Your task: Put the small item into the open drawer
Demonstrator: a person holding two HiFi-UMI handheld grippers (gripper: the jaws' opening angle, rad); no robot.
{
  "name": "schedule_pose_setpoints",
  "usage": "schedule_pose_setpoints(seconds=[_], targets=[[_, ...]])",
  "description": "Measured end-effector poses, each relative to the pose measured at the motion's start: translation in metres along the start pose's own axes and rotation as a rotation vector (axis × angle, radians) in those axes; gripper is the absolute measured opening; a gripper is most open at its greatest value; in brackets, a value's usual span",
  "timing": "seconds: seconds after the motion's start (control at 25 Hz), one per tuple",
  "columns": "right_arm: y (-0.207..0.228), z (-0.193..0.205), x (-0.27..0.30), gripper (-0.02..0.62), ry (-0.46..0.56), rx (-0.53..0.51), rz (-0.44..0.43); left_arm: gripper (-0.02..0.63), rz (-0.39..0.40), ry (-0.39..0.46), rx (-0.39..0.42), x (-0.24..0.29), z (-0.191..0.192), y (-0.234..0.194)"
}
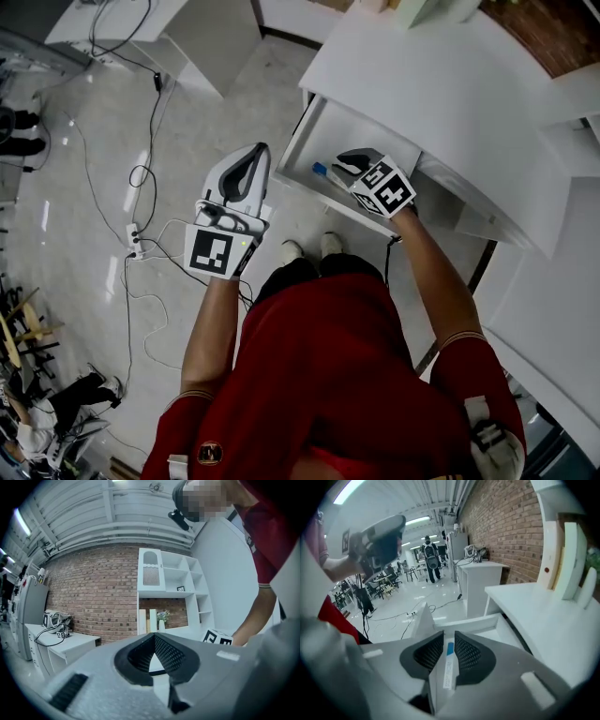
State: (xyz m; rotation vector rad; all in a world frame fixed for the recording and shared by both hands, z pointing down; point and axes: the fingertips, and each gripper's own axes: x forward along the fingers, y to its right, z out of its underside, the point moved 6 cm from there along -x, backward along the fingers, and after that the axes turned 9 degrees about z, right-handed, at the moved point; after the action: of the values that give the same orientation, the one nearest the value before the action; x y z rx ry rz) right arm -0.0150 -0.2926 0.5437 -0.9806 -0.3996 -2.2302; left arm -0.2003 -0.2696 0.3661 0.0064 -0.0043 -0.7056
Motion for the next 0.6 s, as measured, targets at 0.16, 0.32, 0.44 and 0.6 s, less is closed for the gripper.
schedule_pose_setpoints(seconds=[0.16, 0.32, 0.44, 0.6], targets=[[-0.007, -0.032, -0.033, 0.059, 0.163, 0.016, 0.036, 0.000, 0.019, 0.012, 0.001, 0.003, -0.003, 0.007], [-0.019, -0.060, -0.068, 0.031, 0.326, 0.061, 0.060, 0.000, 0.035, 0.023, 0.003, 0.002, -0.007, 0.014], [-0.030, -0.079, -0.095, 0.012, 0.450, 0.092, 0.068, 0.000, 0.047, 0.037, 0.002, 0.002, -0.011, 0.020], [-0.048, -0.094, -0.129, 0.012, 0.608, 0.146, 0.073, 0.000, 0.061, 0.059, -0.006, 0.001, -0.018, 0.032]])
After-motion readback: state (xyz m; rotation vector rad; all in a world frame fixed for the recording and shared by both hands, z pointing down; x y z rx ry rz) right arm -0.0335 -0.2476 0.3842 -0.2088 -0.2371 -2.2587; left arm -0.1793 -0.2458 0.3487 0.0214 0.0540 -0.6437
